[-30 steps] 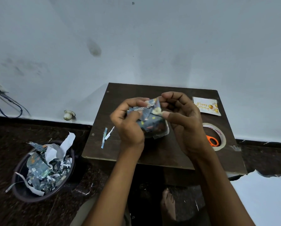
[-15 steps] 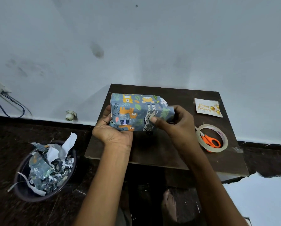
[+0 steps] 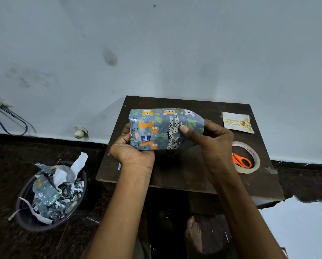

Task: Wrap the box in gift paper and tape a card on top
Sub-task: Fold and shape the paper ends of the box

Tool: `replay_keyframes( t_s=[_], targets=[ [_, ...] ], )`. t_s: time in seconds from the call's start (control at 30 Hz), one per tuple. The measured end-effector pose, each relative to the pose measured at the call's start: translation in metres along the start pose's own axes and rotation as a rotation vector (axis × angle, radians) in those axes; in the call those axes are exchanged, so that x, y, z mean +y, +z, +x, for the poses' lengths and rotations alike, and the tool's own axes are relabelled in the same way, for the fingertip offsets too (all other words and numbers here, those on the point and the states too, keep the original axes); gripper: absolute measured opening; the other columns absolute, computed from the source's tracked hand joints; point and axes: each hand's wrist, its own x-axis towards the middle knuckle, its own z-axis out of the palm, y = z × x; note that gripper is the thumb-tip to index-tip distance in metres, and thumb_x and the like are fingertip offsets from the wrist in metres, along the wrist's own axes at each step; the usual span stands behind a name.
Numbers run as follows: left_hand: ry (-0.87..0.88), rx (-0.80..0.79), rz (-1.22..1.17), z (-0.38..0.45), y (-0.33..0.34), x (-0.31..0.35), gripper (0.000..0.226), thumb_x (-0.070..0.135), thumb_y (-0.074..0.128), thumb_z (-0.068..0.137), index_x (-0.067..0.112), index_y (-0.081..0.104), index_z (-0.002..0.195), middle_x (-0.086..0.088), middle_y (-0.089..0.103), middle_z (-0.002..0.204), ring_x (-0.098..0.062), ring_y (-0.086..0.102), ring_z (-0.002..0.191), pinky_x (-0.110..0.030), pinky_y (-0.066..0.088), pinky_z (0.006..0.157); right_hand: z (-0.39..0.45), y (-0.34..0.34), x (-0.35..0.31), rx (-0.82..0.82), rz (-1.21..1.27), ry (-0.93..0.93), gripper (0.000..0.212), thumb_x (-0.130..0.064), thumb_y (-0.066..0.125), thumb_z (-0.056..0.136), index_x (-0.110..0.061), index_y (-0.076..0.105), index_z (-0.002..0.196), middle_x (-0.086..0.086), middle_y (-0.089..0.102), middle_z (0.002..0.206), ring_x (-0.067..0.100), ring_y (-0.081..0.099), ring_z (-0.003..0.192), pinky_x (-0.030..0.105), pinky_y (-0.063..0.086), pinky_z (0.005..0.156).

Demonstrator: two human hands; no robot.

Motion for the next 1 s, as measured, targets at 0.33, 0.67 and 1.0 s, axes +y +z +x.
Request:
replay_keyframes(
  t_s=[0.33,0.67,1.0],
  targets=[
    [0.042,-0.062,-0.015,-0.003,0.001,-0.010,0.020,0.010,0.048,0.075,0.014,0.064,0.087,-0.014,0.070,0.096,-0.035,0.066,0.086,-0.059,0.044,0.104,-0.004,0.008,0.001,0.126,-0.109,-0.034,0.030,0.001,0.089,0.069,-0.009,0.078,0.095,-0.002,0.080,0.083,0.013,0.077,0.075,0.022,0.058,0.062],
    [0.076,-0.107,-0.027,-0.003,0.001,-0.009,0.022,0.010,0.044,0.086,0.013,0.065,0.086,-0.011,0.071,0.096,-0.033,0.066,0.091,-0.053,0.047,0.101,-0.003,0.009,0.005,0.232,-0.113,0.021,0.016,-0.003,0.090,0.070,-0.009,0.075,0.073,0.000,0.076,0.068,0.007,0.070,0.061,0.018,0.054,0.055],
    [0.171,-0.129,0.010,-0.013,0.008,-0.010,0.022,0.013,0.057,0.064,0.012,0.064,0.084,-0.005,0.070,0.085,-0.025,0.068,0.077,-0.038,0.052,0.080,-0.002,0.006,0.009,0.264,-0.076,0.086,0.015,-0.003,0.088,0.072,-0.006,0.074,0.075,0.000,0.077,0.071,0.009,0.073,0.065,0.019,0.055,0.055]
  ],
)
